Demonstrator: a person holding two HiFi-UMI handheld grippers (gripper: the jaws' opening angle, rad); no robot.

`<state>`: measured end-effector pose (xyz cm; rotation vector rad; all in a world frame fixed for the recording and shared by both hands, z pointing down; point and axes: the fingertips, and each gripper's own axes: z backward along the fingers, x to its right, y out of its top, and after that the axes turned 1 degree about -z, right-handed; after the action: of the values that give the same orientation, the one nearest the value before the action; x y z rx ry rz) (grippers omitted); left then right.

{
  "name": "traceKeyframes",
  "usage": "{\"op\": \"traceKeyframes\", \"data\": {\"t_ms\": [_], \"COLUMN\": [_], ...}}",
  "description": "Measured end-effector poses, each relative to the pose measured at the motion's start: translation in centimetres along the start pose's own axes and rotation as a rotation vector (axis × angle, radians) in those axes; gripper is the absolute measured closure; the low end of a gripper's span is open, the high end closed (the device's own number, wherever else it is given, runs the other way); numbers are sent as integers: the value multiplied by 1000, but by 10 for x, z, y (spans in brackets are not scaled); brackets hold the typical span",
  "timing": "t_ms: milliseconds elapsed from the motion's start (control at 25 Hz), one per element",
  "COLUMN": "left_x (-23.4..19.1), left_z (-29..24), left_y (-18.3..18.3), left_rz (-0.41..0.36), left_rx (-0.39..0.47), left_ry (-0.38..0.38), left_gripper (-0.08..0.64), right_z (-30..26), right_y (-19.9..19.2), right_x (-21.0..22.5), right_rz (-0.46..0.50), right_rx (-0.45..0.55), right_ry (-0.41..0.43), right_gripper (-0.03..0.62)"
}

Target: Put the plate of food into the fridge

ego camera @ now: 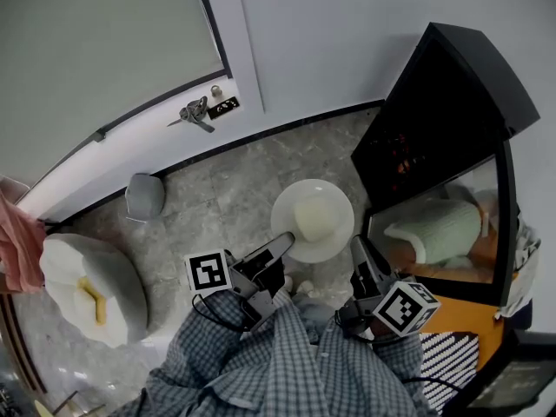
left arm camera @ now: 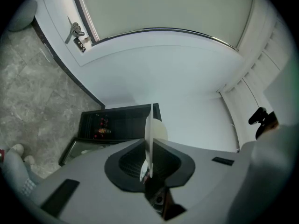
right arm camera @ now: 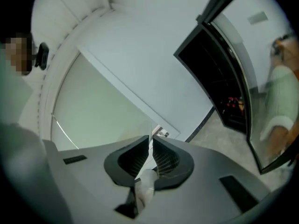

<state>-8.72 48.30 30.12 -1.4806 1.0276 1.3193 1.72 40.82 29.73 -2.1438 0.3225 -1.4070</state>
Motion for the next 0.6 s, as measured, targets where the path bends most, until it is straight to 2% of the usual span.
{"op": "traceKeyframes", "data": {"t_ms": [120, 200, 280, 520, 600], "left_x": [-1, -1, -1, -1, 1], "left_z": [0, -1, -3, -4, -5], "left_y": [-1, -3, -6, -13, -15], "left_rz": [-2, 0, 6, 26, 31], "left_rx": [6, 9, 11, 16, 17], "left_ry": [0, -1, -5, -9, -15], "left_gripper": [526, 526, 526, 526, 526], "right_z": [1, 0, -1, 0, 2], "right_y": [-5, -6, -8, -14, -12], "right_x": [0, -1, -1, -6, -5], "right_rz": [-74, -98, -125, -152, -159], "right_rx": [-20, -37, -51, -87, -89], "right_ry": [31, 46, 61, 129, 133], "right_gripper": [576, 527, 506, 509, 534]}}
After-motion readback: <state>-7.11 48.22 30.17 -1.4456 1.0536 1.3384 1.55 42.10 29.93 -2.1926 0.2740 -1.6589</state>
